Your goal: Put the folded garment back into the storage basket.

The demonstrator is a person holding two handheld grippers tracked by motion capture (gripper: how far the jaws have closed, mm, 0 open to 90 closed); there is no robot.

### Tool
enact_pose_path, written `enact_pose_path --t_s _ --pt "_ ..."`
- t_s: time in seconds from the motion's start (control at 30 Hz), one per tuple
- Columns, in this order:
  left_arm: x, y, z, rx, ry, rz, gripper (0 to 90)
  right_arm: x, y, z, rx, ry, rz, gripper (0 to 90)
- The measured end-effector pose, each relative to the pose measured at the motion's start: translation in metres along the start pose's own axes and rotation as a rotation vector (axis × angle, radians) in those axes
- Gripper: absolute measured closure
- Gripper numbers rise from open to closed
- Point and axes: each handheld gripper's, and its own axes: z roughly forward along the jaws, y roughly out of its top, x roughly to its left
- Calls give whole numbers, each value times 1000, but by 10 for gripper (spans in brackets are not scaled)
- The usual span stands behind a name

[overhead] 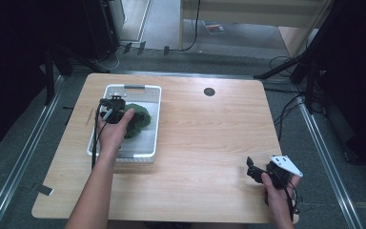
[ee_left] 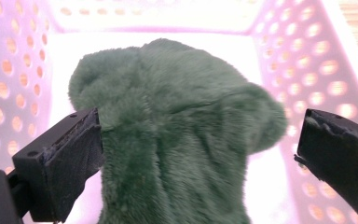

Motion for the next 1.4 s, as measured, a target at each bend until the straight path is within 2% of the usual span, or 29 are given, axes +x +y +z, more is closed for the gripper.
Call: enact_pose_path --t_s 0.03,0.07,0.13,0.17,0.2,0.23,0.27,0.33,0.4,0.43,0.57,0.6,0.83,1.07,1.4 --pt "-2 0 -6 -16 -8 15 7 0 0 0 5 1 2 61" --pt "-2 0 -6 -16 -8 15 7 0 0 0 5 0 2 61" --pt "-4 -1 -15 -58 -25 25 7 0 0 0 4 0 2 61" --pt "-4 -1 -15 -58 -25 25 7 0 0 0 4 1 0 61" --pt "-6 -2 -22 -78 -34 45 7 0 0 0 4 1 0 61" --pt "-6 -2 -22 -78 -34 45 7 0 0 0 4 1 0 61" --pt "-9 -3 -29 -105 -39 54 7 0 0 0 5 1 0 61" --pt "-11 -5 -35 -127 -50 67 7 0 0 0 5 0 -1 61" --pt "-12 -6 -38 -136 -52 74 7 0 0 0 5 0 -1 61" --pt "-13 -8 -43 -156 -66 76 7 0 0 0 5 -1 -1 61" --pt "-14 -12 -52 -178 -81 80 7 0 0 0 6 -1 -1 61" --pt "-14 -15 -58 -188 -98 80 7 0 0 1 7 -2 -1 62" --pt "-15 -28 -72 -228 -109 96 7 0 0 1 10 -3 2 61" --pt "-8 -46 -83 -258 -103 100 7 0 0 1 11 -3 2 62" --pt "9 -69 -102 -328 -84 76 7 0 0 1 11 -4 2 62"
